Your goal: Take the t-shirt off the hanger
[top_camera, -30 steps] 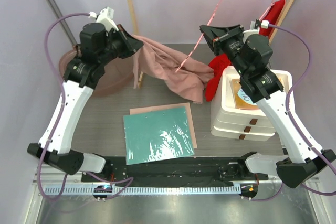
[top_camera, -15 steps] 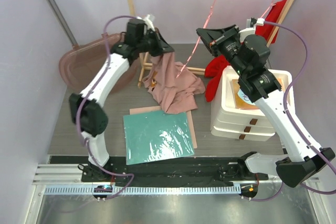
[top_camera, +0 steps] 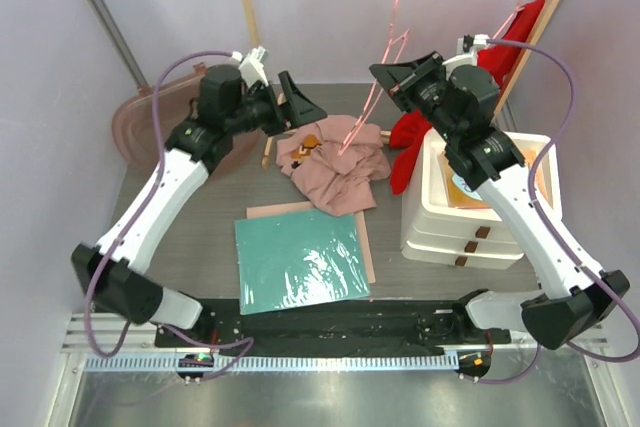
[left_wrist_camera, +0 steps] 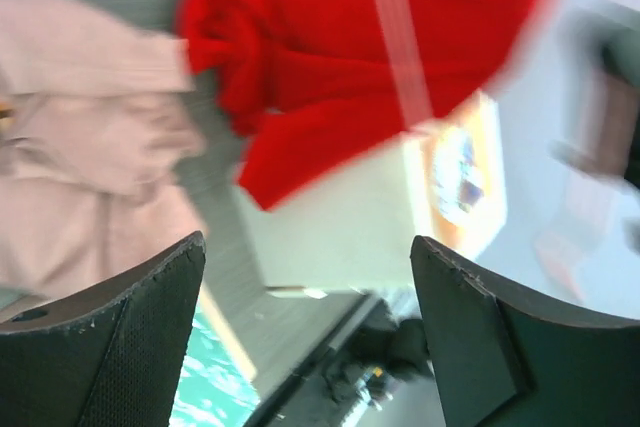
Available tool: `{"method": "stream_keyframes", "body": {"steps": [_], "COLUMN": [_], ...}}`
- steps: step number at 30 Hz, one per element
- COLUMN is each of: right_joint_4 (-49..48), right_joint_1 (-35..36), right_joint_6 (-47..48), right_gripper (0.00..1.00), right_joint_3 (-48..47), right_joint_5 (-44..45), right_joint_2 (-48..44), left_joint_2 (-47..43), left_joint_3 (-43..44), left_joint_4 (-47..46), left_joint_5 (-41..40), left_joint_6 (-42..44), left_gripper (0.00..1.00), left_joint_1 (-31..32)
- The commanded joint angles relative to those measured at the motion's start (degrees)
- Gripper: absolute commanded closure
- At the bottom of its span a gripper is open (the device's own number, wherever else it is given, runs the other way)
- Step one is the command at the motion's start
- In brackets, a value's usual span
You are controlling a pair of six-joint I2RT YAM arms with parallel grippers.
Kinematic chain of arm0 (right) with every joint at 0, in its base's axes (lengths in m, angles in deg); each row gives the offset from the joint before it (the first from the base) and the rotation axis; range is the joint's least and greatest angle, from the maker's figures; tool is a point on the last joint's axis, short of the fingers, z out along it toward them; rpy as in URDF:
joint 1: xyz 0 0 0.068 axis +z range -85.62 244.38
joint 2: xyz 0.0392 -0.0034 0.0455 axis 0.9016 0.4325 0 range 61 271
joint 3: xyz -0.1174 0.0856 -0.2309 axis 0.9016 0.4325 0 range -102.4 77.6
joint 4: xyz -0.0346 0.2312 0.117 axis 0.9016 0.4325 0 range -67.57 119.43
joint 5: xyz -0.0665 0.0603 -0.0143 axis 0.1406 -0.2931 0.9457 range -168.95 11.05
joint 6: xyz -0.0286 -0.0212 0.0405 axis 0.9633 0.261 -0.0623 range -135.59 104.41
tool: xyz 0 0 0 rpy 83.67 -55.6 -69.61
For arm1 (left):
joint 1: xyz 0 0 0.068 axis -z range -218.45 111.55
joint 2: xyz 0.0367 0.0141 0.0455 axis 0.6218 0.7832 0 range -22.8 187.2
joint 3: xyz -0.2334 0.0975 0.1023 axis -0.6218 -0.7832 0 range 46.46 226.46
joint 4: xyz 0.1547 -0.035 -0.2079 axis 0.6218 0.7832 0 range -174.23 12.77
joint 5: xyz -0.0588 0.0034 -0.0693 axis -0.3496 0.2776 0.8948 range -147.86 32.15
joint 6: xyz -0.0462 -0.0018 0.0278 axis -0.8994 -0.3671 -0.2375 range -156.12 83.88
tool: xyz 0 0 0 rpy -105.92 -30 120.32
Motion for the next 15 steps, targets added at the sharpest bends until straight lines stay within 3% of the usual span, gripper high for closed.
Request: {"method": "stream_keyframes", "body": {"steps": [1,2,3,8,11,15], "right_joint_4": [-2.1,-2.1,-2.6,-9.0,-10.8,-10.8], "right_joint_1": [0.2,0.2,0.2,0.2,0.2,0.2], "right_joint_6": [8.3,9.3,11.1,12.0,12.4,12.3], "right_gripper": [0.99,0.99,0.99,0.99,0.99,0.99], "right_joint_3": [-2.5,-2.6,-2.5,1.3,2.4,2.1], "right_joint_5": [-3.9,-6.3,-7.5,-12.4,-12.7,-14.2], "right_joint_2": [2.6,3.0,3.6,2.3,1.4,1.7], "left_joint_2": [-9.2,-10.7,-10.8,-10.1,-9.3,-7.3], "left_joint_3": [-11.5,-12.7,-13.0,-11.1,-11.4,-10.7], "left_joint_4": [-19.6,-24.7,-25.2,-25.2,-23.8,-24.3], "left_joint_5": [12.6,14.3,14.9,13.2,11.3,11.1], "left_joint_6": [-7.9,-9.6,-11.4,-10.9,-11.6,-11.6], "left_gripper": [0.17,0.15,0.11,0.11,0.15,0.30], "left_joint_1": [1.3,2.0,4.0,8.4,9.0,11.6]}}
